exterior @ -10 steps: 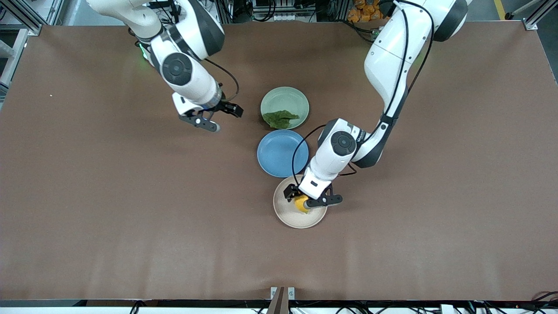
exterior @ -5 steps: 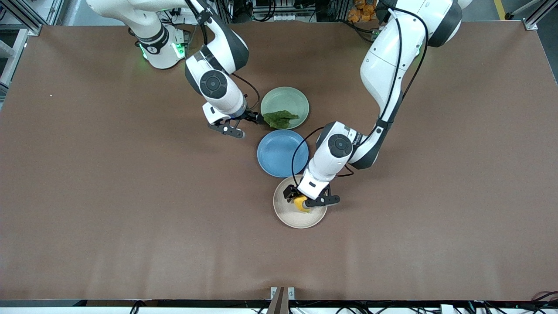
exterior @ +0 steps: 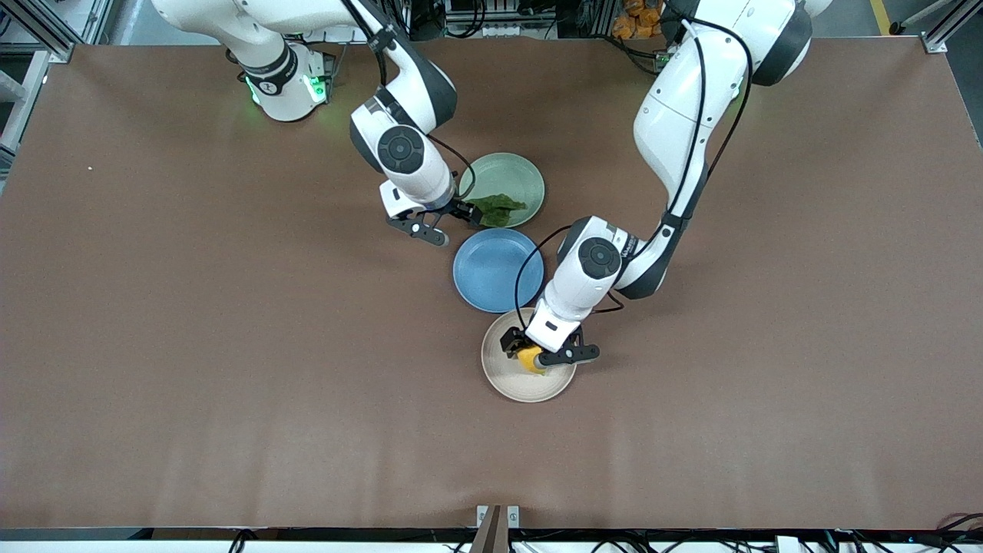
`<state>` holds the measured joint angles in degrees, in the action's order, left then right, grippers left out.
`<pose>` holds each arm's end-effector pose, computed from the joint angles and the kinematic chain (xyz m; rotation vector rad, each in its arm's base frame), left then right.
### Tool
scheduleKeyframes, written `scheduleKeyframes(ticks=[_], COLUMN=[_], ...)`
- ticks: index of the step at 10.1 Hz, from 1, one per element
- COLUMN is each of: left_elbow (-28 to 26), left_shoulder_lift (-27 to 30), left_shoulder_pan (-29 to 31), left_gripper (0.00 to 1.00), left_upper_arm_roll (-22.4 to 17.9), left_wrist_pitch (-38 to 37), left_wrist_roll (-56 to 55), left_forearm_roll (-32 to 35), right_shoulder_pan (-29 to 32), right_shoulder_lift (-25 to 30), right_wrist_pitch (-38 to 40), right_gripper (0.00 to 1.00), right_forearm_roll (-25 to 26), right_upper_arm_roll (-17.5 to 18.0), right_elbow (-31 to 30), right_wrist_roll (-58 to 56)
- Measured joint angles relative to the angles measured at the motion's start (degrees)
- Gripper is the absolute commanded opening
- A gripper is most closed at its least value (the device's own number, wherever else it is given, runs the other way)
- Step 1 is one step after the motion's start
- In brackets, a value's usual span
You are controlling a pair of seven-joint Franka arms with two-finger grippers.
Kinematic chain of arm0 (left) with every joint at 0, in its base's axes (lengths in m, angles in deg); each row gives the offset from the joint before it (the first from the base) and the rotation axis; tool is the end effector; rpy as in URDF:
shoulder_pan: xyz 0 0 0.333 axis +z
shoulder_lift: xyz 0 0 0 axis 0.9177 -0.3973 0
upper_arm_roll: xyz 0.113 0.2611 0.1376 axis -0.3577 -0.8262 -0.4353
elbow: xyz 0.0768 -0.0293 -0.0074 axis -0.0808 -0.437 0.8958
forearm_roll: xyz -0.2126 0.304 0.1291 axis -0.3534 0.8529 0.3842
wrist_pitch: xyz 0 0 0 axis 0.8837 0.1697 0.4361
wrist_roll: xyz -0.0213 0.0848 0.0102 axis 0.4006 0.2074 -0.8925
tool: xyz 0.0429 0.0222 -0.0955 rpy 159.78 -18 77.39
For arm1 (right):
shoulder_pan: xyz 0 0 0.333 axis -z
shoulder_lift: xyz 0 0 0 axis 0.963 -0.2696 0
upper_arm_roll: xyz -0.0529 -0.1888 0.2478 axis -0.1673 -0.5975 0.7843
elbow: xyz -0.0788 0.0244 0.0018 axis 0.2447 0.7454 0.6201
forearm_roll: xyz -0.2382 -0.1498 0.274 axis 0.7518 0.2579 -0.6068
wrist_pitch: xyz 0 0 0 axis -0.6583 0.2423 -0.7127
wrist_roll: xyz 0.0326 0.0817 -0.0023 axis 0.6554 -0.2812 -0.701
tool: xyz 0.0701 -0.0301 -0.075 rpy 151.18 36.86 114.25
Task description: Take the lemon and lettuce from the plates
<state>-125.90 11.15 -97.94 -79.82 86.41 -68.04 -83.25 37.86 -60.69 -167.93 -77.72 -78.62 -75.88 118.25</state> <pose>0.6144 -0.4210 0.1649 2.7816 0.3090 0.3084 0.4116 0.4257 0.2487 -2.9646 0.7168 0.3176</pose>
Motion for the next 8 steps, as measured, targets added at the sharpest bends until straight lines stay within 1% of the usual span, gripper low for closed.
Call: scheduleKeyframes(ticks=[1, 2, 3, 6, 7, 8], left_elbow=[0.0, 0.0, 0.1, 0.9, 1.4, 1.9], left_shoulder_lift=[0.0, 0.0, 0.0, 0.2, 0.9, 2.4], left_shoulder_pan=[0.0, 0.0, 0.0, 0.2, 0.5, 0.9], left_gripper=[0.67, 0.58, 0.53, 0.48, 0.48, 0.48], left_upper_arm_roll=[0.0, -0.1, -0.2, -0.4, -0.4, -0.5], left_wrist_pitch=[0.0, 0.1, 0.2, -0.2, -2.6, -6.5], left_wrist_roll=[0.0, 0.0, 0.0, 0.0, 0.1, 0.1], left_forearm_roll=[0.0, 0.0, 0.0, 0.1, 0.1, 0.1], right_shoulder_pan=[-0.9, -1.8, -2.6, -5.0, -5.5, -5.8], right_shoulder_lift=[-1.0, -1.9, -2.7, -3.8, -3.8, -3.9], right_wrist_pitch=[-1.5, -2.8, -3.4, -4.4, -4.8, -5.8], right_gripper=[1.0, 1.0, 1.0, 1.0, 1.0, 1.0], right_forearm_roll=[0.0, 0.0, 0.0, 0.0, 0.0, 0.0], right_upper_arm_roll=[0.0, 0.0, 0.0, 0.0, 0.0, 0.0], right_elbow=[0.1, 0.1, 0.2, 0.4, 0.5, 0.5], right_wrist_roll=[2.2, 4.1, 5.6, 9.1, 9.8, 10.2])
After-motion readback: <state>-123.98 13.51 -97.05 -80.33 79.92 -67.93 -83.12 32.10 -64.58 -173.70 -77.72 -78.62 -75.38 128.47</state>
